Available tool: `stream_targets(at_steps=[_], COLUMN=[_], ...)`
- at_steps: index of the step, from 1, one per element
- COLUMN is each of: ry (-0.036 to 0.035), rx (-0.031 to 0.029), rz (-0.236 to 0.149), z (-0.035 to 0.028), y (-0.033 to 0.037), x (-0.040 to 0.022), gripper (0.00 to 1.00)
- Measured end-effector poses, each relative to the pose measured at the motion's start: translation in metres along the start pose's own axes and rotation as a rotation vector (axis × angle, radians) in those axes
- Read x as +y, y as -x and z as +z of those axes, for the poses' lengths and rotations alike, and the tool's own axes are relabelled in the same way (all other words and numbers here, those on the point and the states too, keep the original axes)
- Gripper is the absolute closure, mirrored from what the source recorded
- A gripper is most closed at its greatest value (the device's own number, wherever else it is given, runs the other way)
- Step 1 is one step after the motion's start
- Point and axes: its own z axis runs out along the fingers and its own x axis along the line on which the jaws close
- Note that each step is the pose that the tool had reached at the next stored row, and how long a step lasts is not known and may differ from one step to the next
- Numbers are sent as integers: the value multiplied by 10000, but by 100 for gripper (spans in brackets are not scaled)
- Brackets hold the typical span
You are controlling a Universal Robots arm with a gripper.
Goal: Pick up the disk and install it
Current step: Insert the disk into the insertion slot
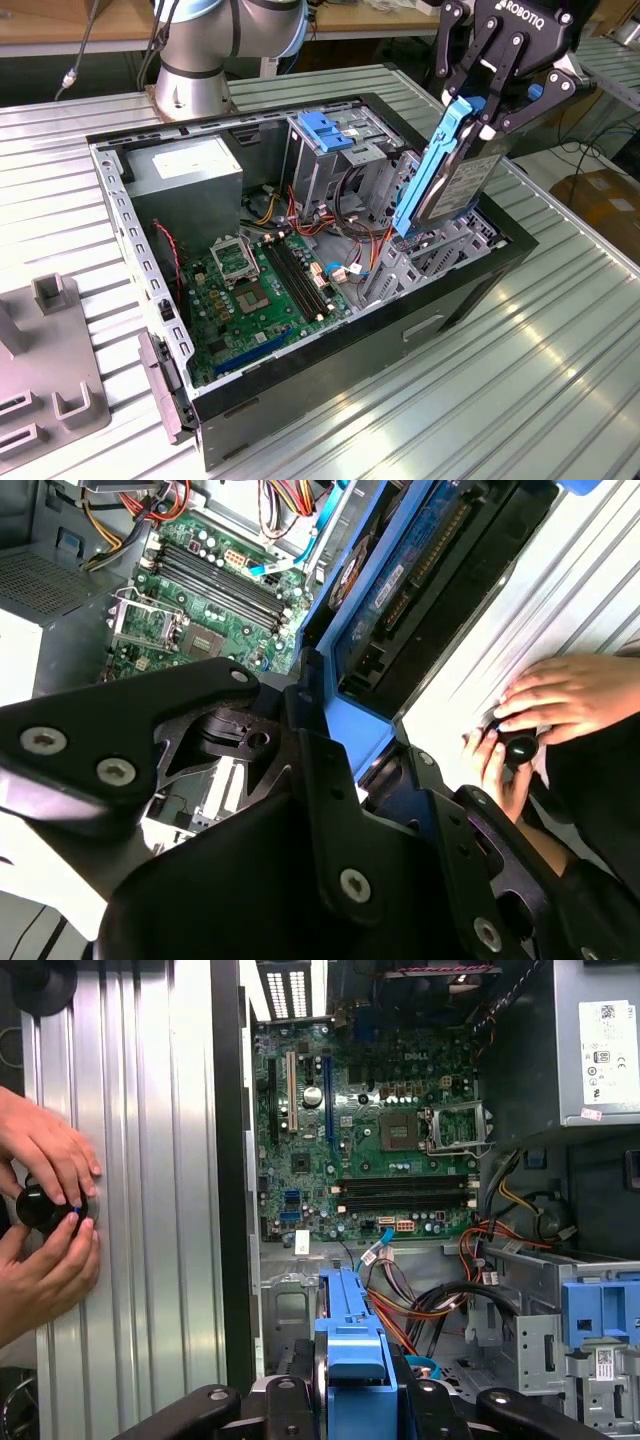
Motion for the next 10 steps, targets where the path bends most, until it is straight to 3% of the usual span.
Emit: stream_targets(at_steps=[10], ry=[-1], rx=[-1], rz=[-2], z=[13], y=[1], x=[-18], gripper=[63])
